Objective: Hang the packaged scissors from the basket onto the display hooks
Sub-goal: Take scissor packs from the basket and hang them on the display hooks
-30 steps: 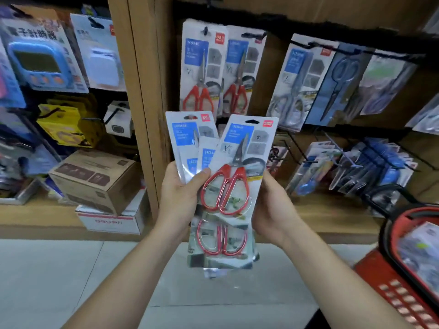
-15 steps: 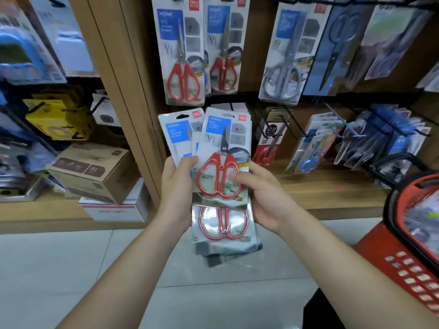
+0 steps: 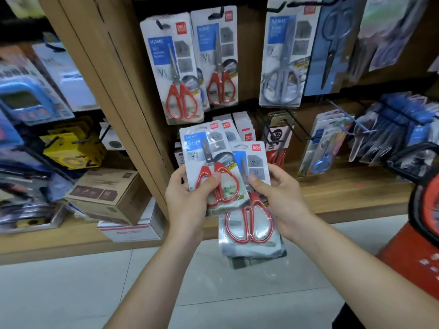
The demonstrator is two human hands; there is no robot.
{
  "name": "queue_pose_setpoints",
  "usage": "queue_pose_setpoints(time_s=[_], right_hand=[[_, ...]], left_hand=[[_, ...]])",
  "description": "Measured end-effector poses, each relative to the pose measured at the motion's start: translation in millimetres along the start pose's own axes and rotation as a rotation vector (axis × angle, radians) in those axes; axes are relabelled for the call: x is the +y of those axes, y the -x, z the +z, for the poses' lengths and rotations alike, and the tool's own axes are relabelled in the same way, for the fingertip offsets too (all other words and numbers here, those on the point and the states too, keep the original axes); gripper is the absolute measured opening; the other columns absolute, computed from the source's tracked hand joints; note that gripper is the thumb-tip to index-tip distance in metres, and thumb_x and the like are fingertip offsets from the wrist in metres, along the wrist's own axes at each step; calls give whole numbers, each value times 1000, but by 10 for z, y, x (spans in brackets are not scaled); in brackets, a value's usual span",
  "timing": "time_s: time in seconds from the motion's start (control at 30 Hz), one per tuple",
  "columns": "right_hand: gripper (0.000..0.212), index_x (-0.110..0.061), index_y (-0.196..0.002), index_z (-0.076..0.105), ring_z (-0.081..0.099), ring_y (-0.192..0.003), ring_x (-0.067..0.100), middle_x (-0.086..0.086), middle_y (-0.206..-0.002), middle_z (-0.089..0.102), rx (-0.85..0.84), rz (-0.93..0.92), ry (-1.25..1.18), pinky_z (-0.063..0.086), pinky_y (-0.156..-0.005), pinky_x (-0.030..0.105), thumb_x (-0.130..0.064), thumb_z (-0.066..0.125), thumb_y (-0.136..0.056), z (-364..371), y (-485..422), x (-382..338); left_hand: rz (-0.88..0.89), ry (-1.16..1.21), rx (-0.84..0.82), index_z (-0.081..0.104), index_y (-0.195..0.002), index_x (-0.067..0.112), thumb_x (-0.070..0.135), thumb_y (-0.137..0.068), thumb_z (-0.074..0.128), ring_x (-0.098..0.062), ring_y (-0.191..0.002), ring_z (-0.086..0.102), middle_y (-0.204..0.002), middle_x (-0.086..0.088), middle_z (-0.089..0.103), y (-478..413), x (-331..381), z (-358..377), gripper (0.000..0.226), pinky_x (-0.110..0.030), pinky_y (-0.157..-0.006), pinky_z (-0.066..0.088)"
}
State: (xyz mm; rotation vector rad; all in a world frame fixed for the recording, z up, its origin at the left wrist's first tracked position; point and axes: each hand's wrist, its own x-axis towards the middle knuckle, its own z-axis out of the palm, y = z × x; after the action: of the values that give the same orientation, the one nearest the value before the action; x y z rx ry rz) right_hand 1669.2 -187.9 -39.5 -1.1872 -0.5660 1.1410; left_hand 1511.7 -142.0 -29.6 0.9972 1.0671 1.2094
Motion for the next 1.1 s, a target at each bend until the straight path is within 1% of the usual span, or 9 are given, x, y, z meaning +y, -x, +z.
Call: queue_pose_setpoints(time_s=[0.17, 0.27, 0.33, 0.53, 0.67, 0.8, 0.9, 0.97, 1.1], right_hand=[[22, -17, -114, 70, 79, -91, 27, 4, -102, 80, 108, 9, -10, 62, -84, 54, -11, 73, -93, -66, -85, -21], [19, -19, -110, 71, 79, -86, 23, 0, -98, 80, 145, -52, 28, 63, -83, 52, -15, 75, -91, -110, -115, -86], [20, -23, -108, 72, 79, -86, 18, -5, -98, 80, 149, -127, 95, 64, -80, 49, -16, 76, -90, -122, -130, -146], [27, -27, -106, 67, 78, -93, 13, -6, -105, 79, 146, -273, 168, 64, -76, 44, -13, 79, -87, -174, -212, -170], [26, -27, -108, 65, 77, -93, 11, -7, -107, 78, 159, -300, 213, 65, -75, 45, -14, 78, -89, -215, -271, -127], [26, -31, -105, 65, 77, -94, 14, -6, -107, 78, 183, -306, 199, 65, -77, 50, -16, 78, -89, -217, -323, -108], [27, -32, -107, 65, 78, -93, 13, -6, -108, 78, 179, -286, 182, 65, -77, 51, -19, 78, -88, -198, -337, -98], [28, -31, -109, 65, 78, -93, 13, -6, -108, 78, 181, -283, 165, 65, -77, 50, -19, 78, -88, -171, -349, -88], [27, -30, -107, 66, 77, -94, 12, -7, -106, 79, 181, -320, 119, 64, -77, 45, -15, 78, -88, -100, -353, -86]], left_hand=[[85, -66, -3, 58, -135, 23, 8, -84, 83, -22, -94, 78, -106, 2, 79, -30, 171, -110, 59, -44, -73, 65], [177, -116, -24, 60, -137, 26, 7, -87, 78, -26, -102, 77, -115, 1, 78, -72, 279, -214, 57, -52, -84, 62], [258, -149, -19, 59, -139, 26, 5, -89, 75, -27, -108, 75, -119, 2, 77, -103, 347, -288, 57, -53, -90, 60], [396, -178, 47, 59, -140, 25, -6, -92, 69, -30, -116, 71, -124, -3, 75, -145, 369, -420, 59, -57, -94, 58], [467, -221, 56, 60, -135, 25, -5, -92, 70, -23, -106, 75, -115, -1, 78, -112, 375, -413, 53, -42, -80, 65], [522, -241, 61, 58, -135, 25, 1, -92, 71, -21, -109, 74, -117, 0, 78, -106, 436, -400, 52, -50, -86, 63], [547, -203, 61, 58, -134, 34, 9, -92, 70, -25, -117, 71, -128, -3, 73, -138, 512, -350, 51, -58, -92, 59], [565, -178, 41, 56, -137, 35, 10, -93, 69, -28, -120, 69, -131, -4, 71, -201, 574, -309, 52, -60, -95, 57], [575, -150, -7, 52, -142, 33, 7, -98, 67, -29, -114, 72, -128, -8, 72, -359, 663, -158, 54, -48, -84, 64]])
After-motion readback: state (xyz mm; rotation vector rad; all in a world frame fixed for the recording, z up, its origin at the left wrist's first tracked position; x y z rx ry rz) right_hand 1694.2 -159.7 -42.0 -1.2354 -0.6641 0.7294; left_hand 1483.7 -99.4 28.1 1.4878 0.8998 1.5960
